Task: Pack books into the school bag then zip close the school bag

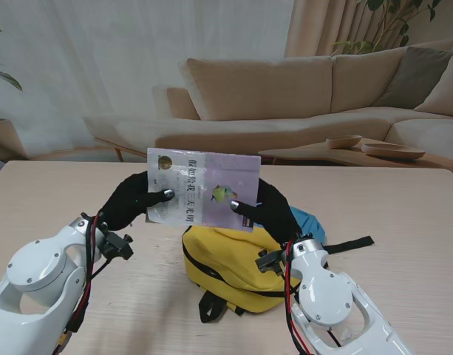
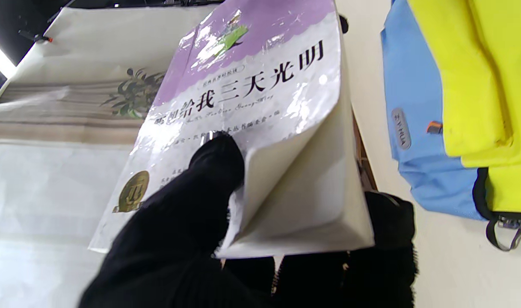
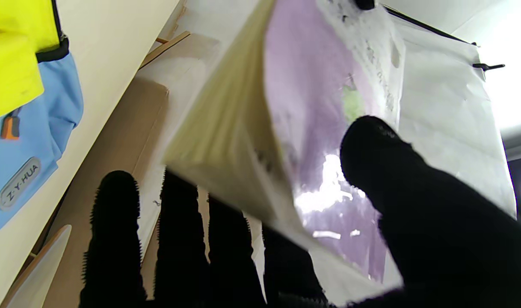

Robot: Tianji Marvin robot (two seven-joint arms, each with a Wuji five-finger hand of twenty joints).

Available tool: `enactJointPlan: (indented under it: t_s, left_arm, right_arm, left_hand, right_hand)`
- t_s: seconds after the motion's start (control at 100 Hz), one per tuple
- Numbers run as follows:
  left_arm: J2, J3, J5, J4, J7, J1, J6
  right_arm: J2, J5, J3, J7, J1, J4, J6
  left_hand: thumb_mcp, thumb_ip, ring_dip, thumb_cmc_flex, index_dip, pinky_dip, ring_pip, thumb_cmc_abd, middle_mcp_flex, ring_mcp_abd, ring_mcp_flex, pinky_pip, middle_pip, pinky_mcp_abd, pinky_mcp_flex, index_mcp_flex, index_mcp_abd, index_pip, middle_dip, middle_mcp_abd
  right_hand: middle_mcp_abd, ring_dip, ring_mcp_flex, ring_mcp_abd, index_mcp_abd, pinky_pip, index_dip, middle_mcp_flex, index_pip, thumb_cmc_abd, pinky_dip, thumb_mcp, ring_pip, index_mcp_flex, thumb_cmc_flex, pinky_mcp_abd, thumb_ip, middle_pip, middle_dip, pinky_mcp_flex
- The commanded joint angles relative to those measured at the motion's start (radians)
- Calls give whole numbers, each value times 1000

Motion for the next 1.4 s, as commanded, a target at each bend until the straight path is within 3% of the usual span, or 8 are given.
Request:
enactJointPlan:
  t_s: [0.0, 0.36, 0.73, 1.13, 1.19, 1.23, 1.28, 1.39]
  left_arm:
    - [-10, -20, 3, -30, -6, 24, -14]
    - [-24, -106, 75, -93, 111, 117, -76]
    - [-24, -142, 183, -139, 156, 184, -80]
    - [-20, -157, 200, -161, 145, 224, -86]
    - [-20, -157, 199, -164, 143, 228, -85]
    - [-19, -158, 200, -166, 139, 231, -83]
    - [-18, -159, 203, -169, 136, 235, -83]
    - [-16, -161, 208, -180, 130, 245, -78]
  right_arm:
    - [4, -13, 6, 11, -12, 10, -12]
    - [57, -296, 47, 110, -26, 45, -27]
    - [119, -584, -39, 252, -26, 63, -44]
    - [133, -799, -161, 208, 27, 133, 29]
    - [130, -818, -177, 180, 35, 145, 51]
    - [127, -822, -187, 161, 41, 154, 62]
    - [124, -825, -196, 143, 48, 163, 71]
    - [114, -806, -198, 109, 53, 172, 75]
  left_hand:
    - [185, 30, 31, 138, 225, 43, 110, 163, 52, 18, 76, 71, 222, 10, 38, 208, -157, 496, 90, -93]
    - [184, 36, 31, 138, 262, 53, 130, 170, 50, 7, 79, 78, 251, 8, 44, 209, -156, 501, 88, -97]
    - [185, 36, 27, 138, 274, 56, 133, 168, 47, 8, 76, 76, 258, 7, 44, 209, -155, 499, 84, -96]
    - [184, 37, 25, 138, 279, 56, 136, 166, 48, 8, 78, 77, 258, 2, 46, 214, -158, 497, 84, -95]
    - [184, 37, 25, 138, 280, 55, 136, 168, 49, 8, 78, 77, 259, 4, 46, 215, -157, 497, 85, -95]
    - [184, 37, 25, 138, 280, 55, 136, 168, 49, 8, 77, 77, 258, 4, 46, 215, -157, 497, 84, -95]
    - [184, 37, 25, 138, 281, 55, 137, 168, 48, 7, 78, 77, 258, 5, 45, 215, -157, 496, 85, -96]
    - [185, 37, 25, 138, 282, 55, 138, 166, 50, 10, 79, 79, 258, 4, 48, 215, -157, 496, 85, -93]
  right_hand:
    - [-34, -13, -36, -34, 1, -24, -16, -34, -11, 12, -24, -46, -26, -38, -53, -34, 11, -11, -11, -18]
    - [-34, -10, -37, -39, 4, -24, -24, -18, 7, 60, -31, -68, -21, -18, -46, -46, 38, 4, -6, -22]
    - [-57, 4, -50, -62, -12, -8, -29, -46, -7, 109, -28, -93, 2, -51, -84, -65, 54, 16, 0, -19]
    - [-66, 40, -23, -71, -28, 39, -3, 11, 42, 103, -5, 5, 80, 49, -60, -77, 74, 87, 25, 19]
    - [-69, 46, 11, -68, -49, 52, 23, 56, 88, 70, 3, 112, 95, 119, -11, -75, 74, 100, 29, 45]
    - [-73, 49, 35, -66, -95, 59, -101, 91, 254, -2, 9, 150, 103, 165, 86, -74, -27, 103, 32, 61]
    - [-76, 52, 70, -66, -168, 68, -150, 150, 411, -38, 13, 157, 115, 267, 190, -70, -62, 109, 32, 83]
    - [-65, 55, 120, -59, -257, 83, 22, 255, 499, 10, 18, 147, 132, 387, 256, -64, -54, 106, 18, 110]
